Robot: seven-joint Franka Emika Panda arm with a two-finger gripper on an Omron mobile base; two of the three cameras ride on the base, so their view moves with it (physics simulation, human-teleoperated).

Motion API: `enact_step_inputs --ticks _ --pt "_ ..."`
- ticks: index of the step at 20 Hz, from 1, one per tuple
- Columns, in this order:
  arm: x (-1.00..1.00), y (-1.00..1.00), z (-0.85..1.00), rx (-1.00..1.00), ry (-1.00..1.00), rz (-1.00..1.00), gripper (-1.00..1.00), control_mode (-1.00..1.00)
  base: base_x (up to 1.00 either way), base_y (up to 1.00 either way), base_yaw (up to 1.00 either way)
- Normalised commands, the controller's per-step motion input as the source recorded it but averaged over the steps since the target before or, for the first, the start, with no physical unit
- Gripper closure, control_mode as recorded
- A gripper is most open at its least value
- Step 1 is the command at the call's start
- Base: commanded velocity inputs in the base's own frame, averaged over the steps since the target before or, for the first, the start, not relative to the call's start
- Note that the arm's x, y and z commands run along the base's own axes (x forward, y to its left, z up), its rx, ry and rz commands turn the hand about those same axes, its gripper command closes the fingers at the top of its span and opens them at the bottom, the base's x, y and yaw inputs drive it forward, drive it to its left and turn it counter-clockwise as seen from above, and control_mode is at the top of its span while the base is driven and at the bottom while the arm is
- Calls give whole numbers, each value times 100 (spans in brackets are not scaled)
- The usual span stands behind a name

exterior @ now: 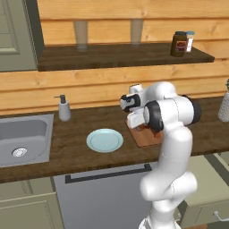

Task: Pick up the knife from the drawer and place it on the cutting board. Then place the meat from the plate to the cutting board.

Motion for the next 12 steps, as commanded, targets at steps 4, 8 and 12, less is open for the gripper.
enact_step_inputs --ticks 4,8,12 --pt "0 -43 -4 -8 -13 0 100 -100 0 0 0" --pt "0 -29 -19 -1 -2 0 100 -100 0 0 0" --pt "0 0 -4 0 -4 0 -100 -100 0 0 0"
